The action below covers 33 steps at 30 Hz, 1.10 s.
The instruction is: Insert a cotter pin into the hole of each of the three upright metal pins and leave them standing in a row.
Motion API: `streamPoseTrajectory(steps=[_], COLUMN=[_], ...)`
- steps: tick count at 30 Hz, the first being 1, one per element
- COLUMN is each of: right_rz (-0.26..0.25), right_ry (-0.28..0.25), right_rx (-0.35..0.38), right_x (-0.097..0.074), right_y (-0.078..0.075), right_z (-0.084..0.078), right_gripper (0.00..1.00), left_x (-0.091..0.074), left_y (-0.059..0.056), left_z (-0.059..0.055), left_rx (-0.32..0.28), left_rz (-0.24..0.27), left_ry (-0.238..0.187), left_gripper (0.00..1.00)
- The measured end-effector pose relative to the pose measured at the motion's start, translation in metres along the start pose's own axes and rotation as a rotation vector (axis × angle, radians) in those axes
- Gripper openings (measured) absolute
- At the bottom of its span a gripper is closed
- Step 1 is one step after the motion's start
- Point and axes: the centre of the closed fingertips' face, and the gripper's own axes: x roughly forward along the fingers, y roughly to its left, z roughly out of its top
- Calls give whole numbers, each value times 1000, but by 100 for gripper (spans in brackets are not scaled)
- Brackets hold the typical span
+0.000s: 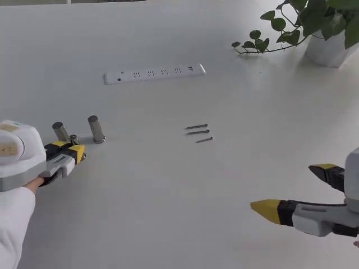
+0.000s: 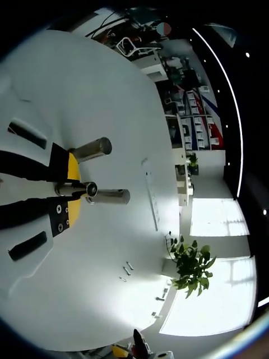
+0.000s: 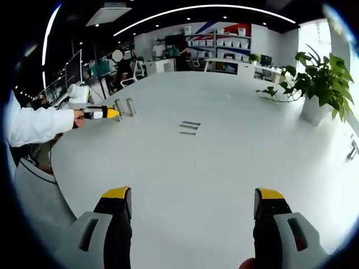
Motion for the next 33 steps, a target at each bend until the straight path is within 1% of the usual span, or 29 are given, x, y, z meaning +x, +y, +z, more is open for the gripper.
streamPoseTrajectory(steps=[3,6,9,11,12,15,17,19,24,28,33], right_rz=[1,1,1,2,3,9,11,13,23,29,31], right_ry=[-3,-8,-17,-24,-26,-26,-28,-35,-45,-50,-44], right_rx=[1,1,5,7,9,10,7,7,1,3,-3], right_x=[0,-2,-4,-5,-6,-8,-9,-11,-15,-17,-19], right_y=[0,-1,-1,0,0,1,0,0,0,1,1], right_z=[0,0,1,1,1,0,-1,0,1,-1,-5], right_gripper=[89,89,88,88,88,88,88,88,88,87,88], left_x=[-2,-6,-11,-17,-20,-26,-30,-33,-39,-42,-44], left_y=[-4,-12,-20,-26,-32,-47,-57,-65,-79,-87,-90], left_z=[0,3,7,10,11,13,13,15,18,17,12], left_rx=[18,43,44,33,24,48,52,54,54,61,52], left_rz=[10,4,9,20,23,21,13,14,8,5,10], left_ry=[2,-7,-16,-28,-33,-37,-40,-44,-55,-58,-58], left_gripper=[7,7,7,7,7,7,7,7,7,7,7])
